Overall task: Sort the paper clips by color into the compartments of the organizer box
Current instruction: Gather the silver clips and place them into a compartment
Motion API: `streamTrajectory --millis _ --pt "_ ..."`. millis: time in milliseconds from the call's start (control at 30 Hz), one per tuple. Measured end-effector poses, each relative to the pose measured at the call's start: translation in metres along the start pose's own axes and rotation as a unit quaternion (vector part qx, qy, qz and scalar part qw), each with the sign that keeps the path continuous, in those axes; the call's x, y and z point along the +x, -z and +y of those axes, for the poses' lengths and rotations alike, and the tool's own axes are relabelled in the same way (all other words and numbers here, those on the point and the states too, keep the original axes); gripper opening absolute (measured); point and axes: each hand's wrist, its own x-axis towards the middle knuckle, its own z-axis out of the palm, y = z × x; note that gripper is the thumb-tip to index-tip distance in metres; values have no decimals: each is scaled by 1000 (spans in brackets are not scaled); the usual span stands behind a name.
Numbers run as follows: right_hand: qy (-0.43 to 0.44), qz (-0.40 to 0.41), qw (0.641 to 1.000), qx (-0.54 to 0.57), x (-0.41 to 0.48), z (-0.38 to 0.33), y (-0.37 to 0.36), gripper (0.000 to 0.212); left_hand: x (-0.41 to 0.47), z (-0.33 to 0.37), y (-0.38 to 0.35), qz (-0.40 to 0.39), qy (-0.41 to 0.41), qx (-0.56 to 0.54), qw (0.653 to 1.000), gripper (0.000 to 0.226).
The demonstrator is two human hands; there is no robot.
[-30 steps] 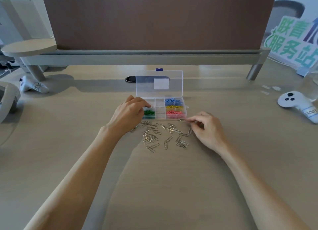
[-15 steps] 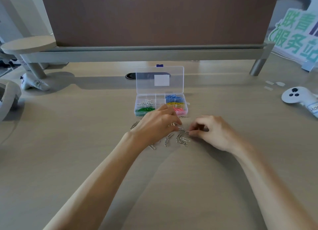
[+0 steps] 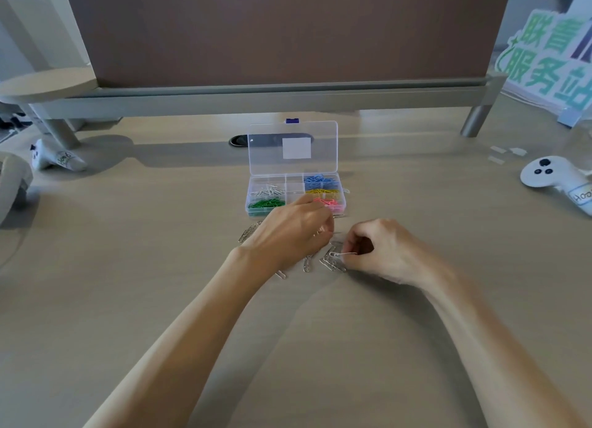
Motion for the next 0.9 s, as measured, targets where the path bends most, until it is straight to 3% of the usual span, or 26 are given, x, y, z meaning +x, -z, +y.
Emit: streamTrajectory --millis 200,500,733,900 --pt "18 123 990 72 1 2 2 10 1 3 5 -13 95 -156 983 7" --pt "43 182 963 192 1 1 2 5 1 9 13 15 145 -230 962 9" --pt "62 235 951 193 4 -1 -4 4 1 12 14 22 184 -313 932 9" --pt "114 261 955 79 7 2 -8 16 3 8 11 34 220 -312 924 8"
